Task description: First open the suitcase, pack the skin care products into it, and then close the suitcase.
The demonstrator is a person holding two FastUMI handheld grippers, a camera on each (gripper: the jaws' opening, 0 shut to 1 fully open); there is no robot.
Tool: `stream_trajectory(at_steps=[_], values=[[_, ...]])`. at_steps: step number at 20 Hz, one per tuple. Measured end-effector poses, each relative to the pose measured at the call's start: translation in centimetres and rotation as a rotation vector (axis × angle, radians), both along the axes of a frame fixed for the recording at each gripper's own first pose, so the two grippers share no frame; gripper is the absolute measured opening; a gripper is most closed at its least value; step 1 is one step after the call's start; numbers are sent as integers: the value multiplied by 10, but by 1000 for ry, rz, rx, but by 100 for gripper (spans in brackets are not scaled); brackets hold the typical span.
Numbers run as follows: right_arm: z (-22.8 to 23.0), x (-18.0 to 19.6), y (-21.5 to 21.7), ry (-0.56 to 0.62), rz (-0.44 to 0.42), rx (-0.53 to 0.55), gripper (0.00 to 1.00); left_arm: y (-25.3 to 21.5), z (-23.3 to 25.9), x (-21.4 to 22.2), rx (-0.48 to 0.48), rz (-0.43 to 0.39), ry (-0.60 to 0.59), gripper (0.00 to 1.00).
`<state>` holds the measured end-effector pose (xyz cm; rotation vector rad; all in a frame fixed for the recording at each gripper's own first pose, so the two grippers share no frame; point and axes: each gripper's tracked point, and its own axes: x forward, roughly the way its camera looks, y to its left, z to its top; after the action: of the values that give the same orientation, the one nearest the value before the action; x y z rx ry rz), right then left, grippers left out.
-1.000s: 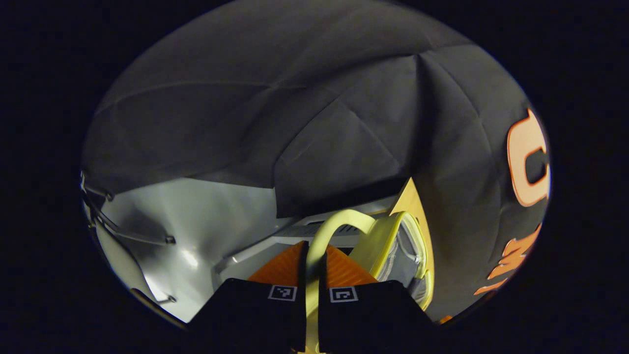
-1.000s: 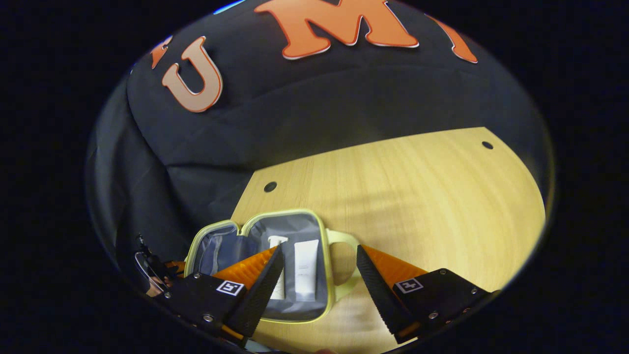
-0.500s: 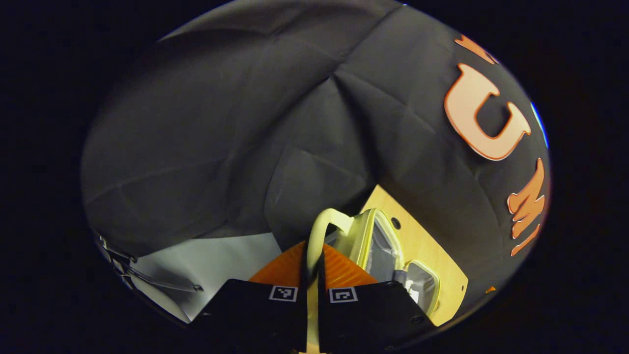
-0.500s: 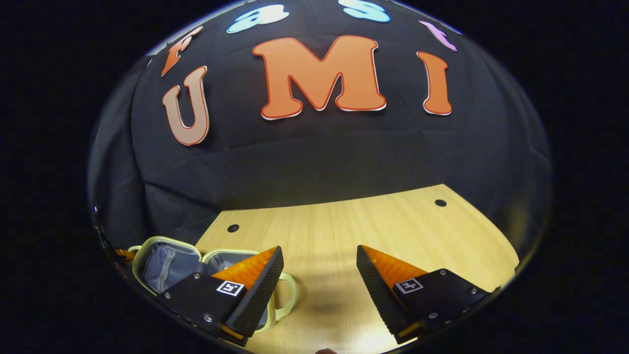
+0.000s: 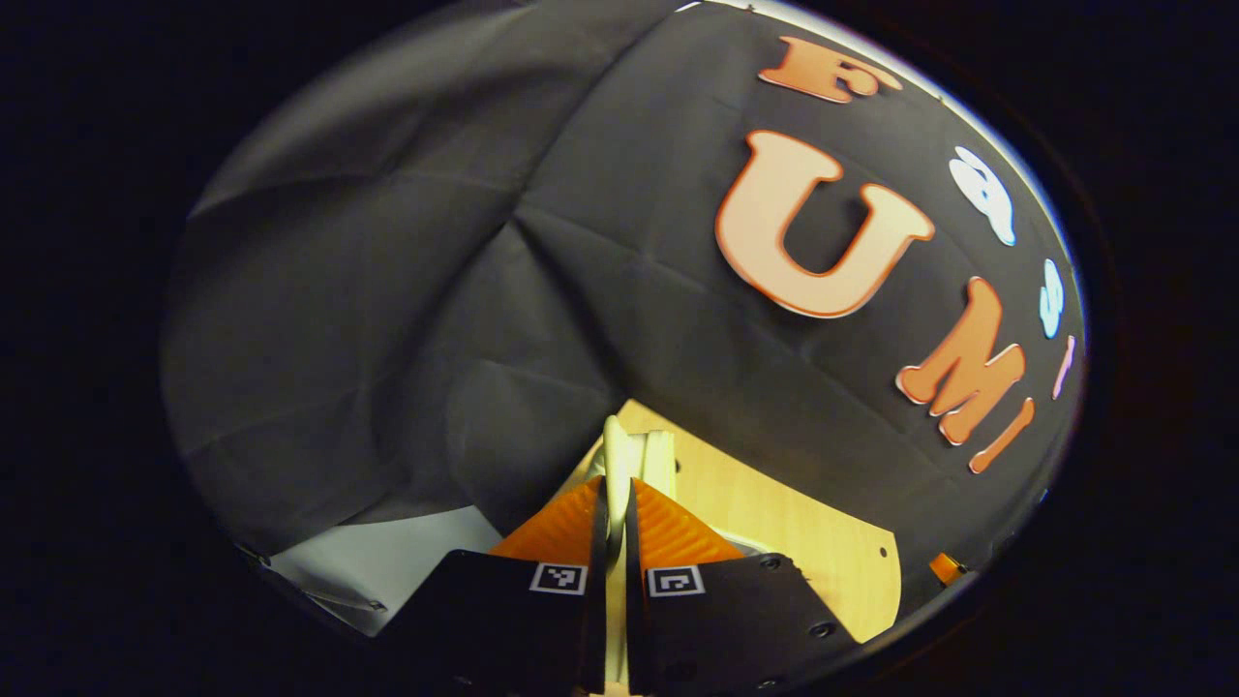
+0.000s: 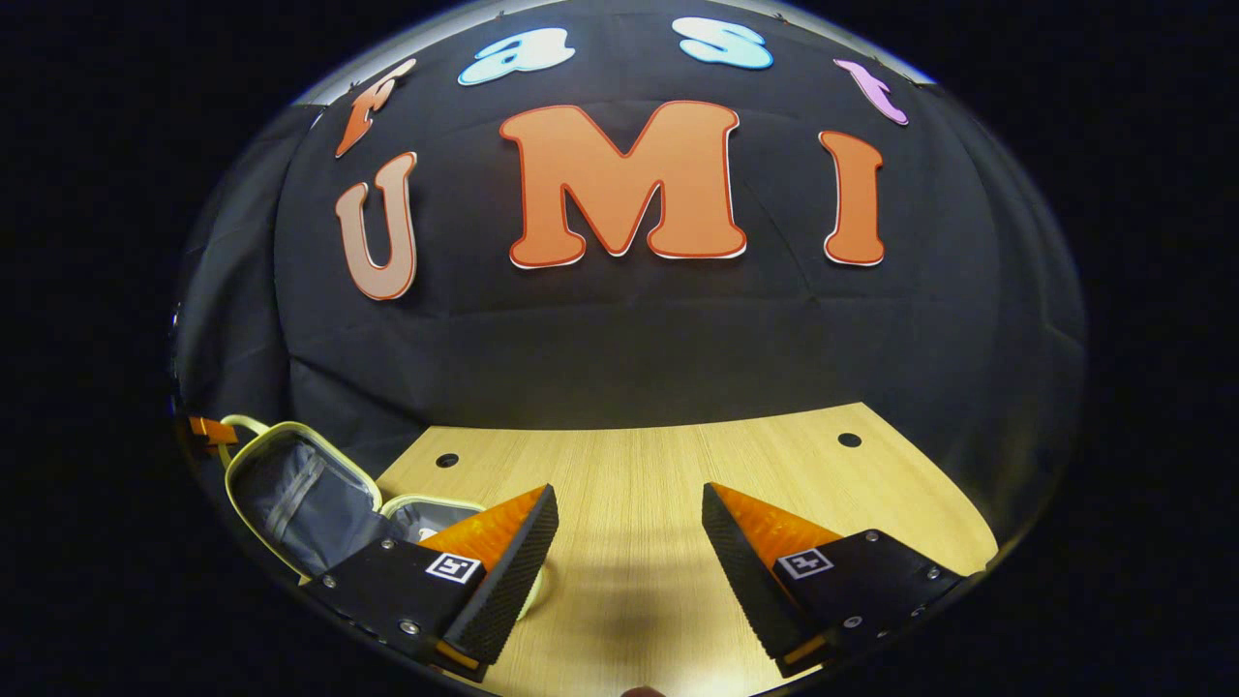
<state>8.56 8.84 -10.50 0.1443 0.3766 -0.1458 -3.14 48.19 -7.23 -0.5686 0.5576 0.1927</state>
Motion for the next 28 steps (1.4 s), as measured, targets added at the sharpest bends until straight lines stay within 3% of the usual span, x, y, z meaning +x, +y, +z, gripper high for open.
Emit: stream_trajectory(at_steps=[5,12,18,28], values=[[3,-11,-19,-34,3,-19,96,-76,41,23,36,-132,-61,9],[-2,-29,-44,-26,-10,-47,96,-190,56,40,33,-347,-84,7],[-5,-43,-69,-25,-44,-40,96,-286,25,38,20,-541,-21,10],[-12,-56,-95,-2,-70,-49,96,-376,-54,29,36,-695,115,9]])
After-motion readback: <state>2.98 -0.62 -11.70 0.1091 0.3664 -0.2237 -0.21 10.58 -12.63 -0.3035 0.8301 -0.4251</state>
